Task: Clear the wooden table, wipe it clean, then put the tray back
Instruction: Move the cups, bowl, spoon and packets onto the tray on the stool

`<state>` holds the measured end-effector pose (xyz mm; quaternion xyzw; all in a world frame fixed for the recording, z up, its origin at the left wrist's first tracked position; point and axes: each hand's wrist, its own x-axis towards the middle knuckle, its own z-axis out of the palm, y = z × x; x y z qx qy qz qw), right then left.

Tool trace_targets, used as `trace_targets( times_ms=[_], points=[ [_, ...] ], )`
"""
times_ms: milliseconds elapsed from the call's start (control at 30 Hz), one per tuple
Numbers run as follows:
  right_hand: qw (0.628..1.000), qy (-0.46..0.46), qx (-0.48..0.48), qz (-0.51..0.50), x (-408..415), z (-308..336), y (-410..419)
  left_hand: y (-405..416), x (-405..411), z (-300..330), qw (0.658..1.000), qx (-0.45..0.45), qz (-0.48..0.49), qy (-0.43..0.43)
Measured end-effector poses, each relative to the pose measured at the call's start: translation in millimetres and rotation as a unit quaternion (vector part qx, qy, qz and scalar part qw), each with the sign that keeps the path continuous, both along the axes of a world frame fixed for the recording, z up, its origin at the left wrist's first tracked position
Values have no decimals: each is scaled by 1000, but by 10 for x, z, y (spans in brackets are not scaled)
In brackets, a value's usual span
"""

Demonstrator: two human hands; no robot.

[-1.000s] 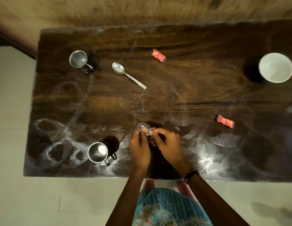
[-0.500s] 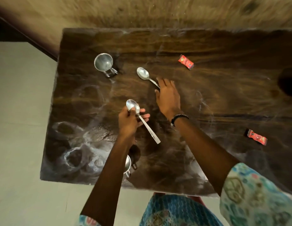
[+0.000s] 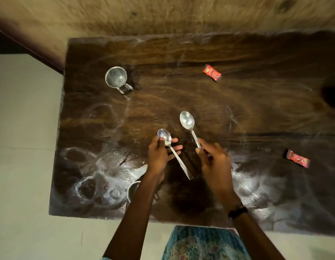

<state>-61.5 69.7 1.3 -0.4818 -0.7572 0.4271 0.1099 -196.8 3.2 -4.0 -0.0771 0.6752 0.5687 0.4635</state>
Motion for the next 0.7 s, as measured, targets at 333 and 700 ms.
trace_targets(
  times_ms=[333, 700],
  points=[
    [1000, 7, -15, -19, 856, 285, -120, 455, 857, 281, 997, 23, -66, 16],
    [997, -13, 65, -31, 1983, 455, 433, 1229, 2206, 547, 994, 33, -100, 42]
  ],
)
